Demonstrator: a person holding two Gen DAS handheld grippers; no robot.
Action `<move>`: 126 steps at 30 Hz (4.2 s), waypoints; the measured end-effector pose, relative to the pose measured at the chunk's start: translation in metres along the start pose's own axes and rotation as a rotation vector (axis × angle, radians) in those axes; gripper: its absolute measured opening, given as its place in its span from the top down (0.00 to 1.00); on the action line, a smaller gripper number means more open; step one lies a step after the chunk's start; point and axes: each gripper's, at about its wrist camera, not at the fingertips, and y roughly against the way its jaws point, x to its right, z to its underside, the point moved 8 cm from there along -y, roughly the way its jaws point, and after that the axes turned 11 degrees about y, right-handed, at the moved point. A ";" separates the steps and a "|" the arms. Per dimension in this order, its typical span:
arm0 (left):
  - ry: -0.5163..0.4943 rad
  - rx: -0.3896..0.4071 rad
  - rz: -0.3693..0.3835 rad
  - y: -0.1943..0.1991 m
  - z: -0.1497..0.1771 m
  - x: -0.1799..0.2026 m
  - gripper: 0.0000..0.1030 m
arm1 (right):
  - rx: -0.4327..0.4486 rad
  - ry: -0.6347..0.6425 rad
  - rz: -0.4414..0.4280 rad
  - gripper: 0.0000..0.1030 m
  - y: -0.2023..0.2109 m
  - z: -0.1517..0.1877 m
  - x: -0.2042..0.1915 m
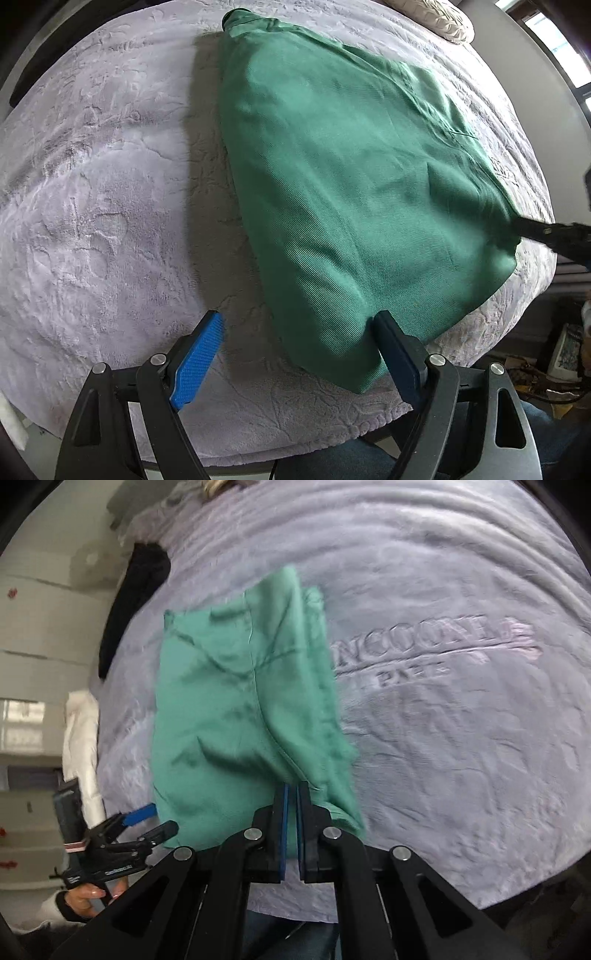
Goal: Fold large clothes
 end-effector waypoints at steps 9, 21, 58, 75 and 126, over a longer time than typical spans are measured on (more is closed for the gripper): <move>-0.007 0.006 -0.017 0.006 -0.005 -0.002 0.19 | -0.105 -0.116 -0.001 0.97 -0.039 0.021 0.024; 0.022 0.037 -0.062 0.014 -0.019 -0.011 0.00 | -0.129 -0.100 0.010 0.97 -0.043 0.024 0.023; 0.132 0.220 -0.219 0.089 -0.078 -0.011 0.00 | -0.010 0.120 0.321 0.00 0.028 -0.051 -0.041; 0.070 0.224 -0.252 0.092 -0.080 0.012 0.00 | 0.004 0.172 0.419 0.00 0.042 -0.061 -0.049; 0.072 0.221 -0.249 0.092 -0.080 0.019 0.00 | -0.004 0.192 0.418 0.00 0.041 -0.065 -0.050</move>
